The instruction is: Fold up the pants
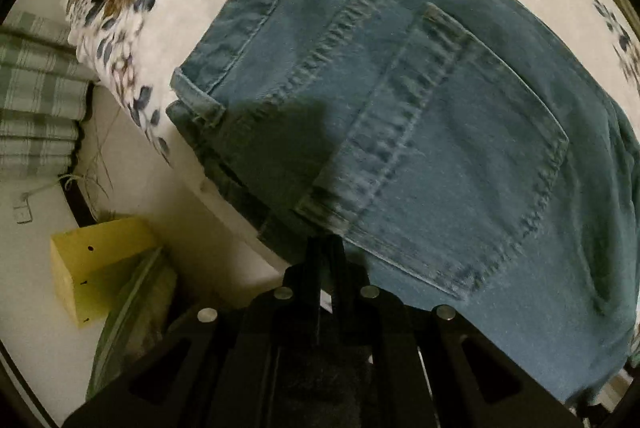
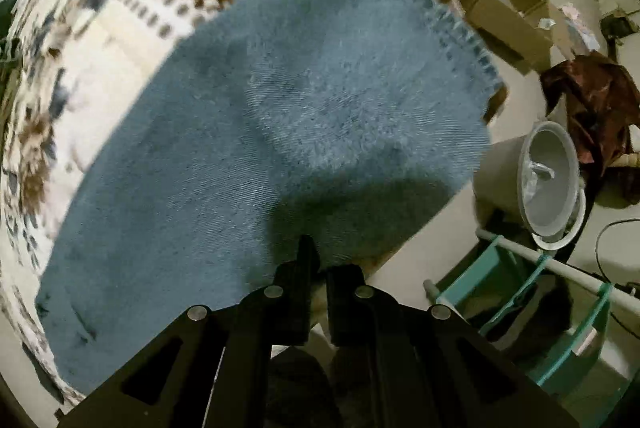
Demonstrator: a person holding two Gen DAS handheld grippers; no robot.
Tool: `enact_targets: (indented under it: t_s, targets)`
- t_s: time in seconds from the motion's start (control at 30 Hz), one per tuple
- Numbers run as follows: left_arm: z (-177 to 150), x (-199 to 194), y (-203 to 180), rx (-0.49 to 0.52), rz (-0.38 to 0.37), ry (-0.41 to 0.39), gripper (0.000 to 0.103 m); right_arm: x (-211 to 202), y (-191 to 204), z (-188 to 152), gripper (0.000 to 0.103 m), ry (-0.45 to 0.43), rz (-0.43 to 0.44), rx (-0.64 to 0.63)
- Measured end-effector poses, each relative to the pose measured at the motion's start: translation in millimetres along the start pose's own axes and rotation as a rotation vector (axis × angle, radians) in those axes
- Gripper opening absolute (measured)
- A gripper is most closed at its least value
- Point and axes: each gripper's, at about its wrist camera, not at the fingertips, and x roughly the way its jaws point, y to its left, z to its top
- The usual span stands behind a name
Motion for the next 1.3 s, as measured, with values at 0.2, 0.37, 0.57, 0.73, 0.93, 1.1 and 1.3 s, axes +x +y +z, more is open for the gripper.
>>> enact_targets:
  t_s: [0.2, 0.37, 0.57, 0.73, 0.93, 1.1, 1.3]
  targets:
    - [-2.9, -42.2, 1.2, 0.076, 0.007, -0.088, 0.006, -8.0, -43.9, 7.3, 0.043, 0.062, 0.149, 0.058]
    - [-9.8, -82.1, -21.7, 0.14, -0.033, -0.2, 0.071, -51.8, -97.9, 32.2, 0.058, -0.077, 0.212, 0.153]
    - [-24.0, -81.0, -71.4, 0.261, -0.083, -0.216, 0.08, -28.2, -131.4, 100.1, 0.058, -0.055, 0.248, 0.315]
    - [-44.5, -74.8, -124.2, 0.366, -0.093, -0.192, 0.08, 1.3, -141.7, 117.0, 0.011, -0.038, 0.315, 0.417]
    - [-70.5, -72.9, -167.7, 0.504, -0.081, -0.207, 0.08, -43.5, -117.6, 107.0, 0.01, -0.231, 0.161, 0.166]
    - [-85.9, -70.4, -188.1, 0.578, -0.077, -0.184, 0.08, -21.5, -111.8, 122.9, 0.035, -0.1, -0.012, -0.008]
    - [-104.4, -72.0, -210.8, 0.637, -0.082, -0.188, 0.08, -64.6, -80.5, 168.5, 0.052, -0.246, 0.112, -0.093]
